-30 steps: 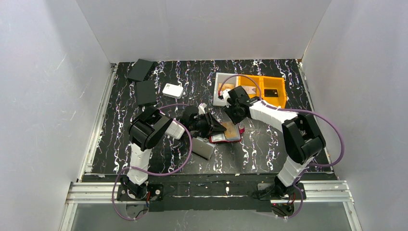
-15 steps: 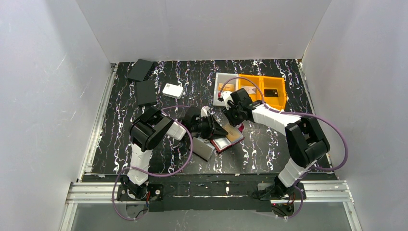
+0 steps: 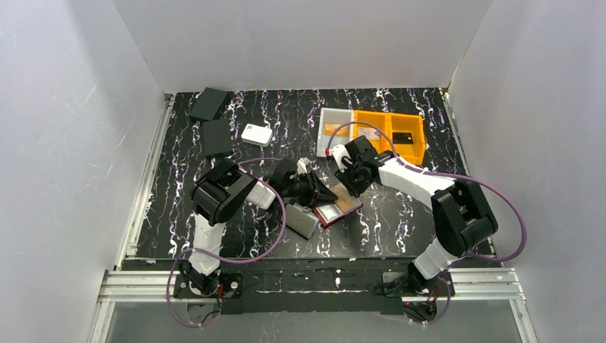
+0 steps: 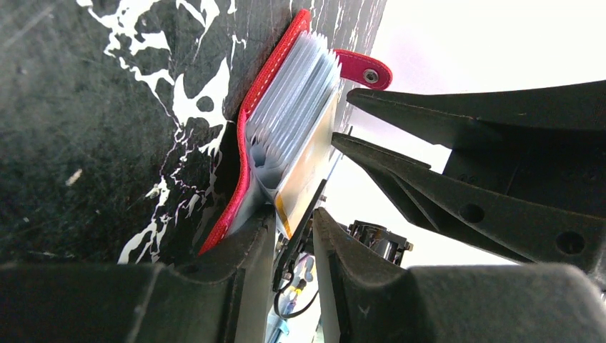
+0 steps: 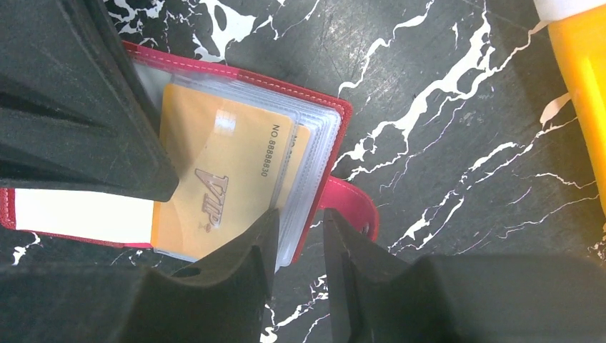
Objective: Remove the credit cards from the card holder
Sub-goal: Remove the credit card from the card holder.
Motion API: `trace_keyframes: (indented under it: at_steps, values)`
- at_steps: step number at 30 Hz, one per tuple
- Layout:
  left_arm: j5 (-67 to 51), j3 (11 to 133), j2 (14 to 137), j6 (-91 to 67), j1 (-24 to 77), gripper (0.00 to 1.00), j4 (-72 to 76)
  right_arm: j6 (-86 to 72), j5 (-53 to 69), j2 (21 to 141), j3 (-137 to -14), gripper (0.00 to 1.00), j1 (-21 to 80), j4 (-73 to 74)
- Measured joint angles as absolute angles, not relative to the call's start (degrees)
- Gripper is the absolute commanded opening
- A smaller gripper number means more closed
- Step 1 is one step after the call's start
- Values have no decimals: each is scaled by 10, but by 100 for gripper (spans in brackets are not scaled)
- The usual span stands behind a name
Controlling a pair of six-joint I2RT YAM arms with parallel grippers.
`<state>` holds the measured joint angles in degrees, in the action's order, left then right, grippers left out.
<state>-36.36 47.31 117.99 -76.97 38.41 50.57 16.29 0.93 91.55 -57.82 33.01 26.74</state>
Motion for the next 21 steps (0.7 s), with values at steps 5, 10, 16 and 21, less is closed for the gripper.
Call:
trace_keyframes:
  at_steps: [5,10,16,21]
  values:
    - [-361,473,1178,-769,384,25,505,171,15,915,-578,39,330,271]
    - [-361,473,1178,-770,384,25,505,170,16,913,-578,39,330,273]
    - [-357,472,1178,-769,383,23,505,166,63,893,-572,39,317,301]
    - [-353,472,1178,-769,382,23,505,162,86,897,-571,39,307,318]
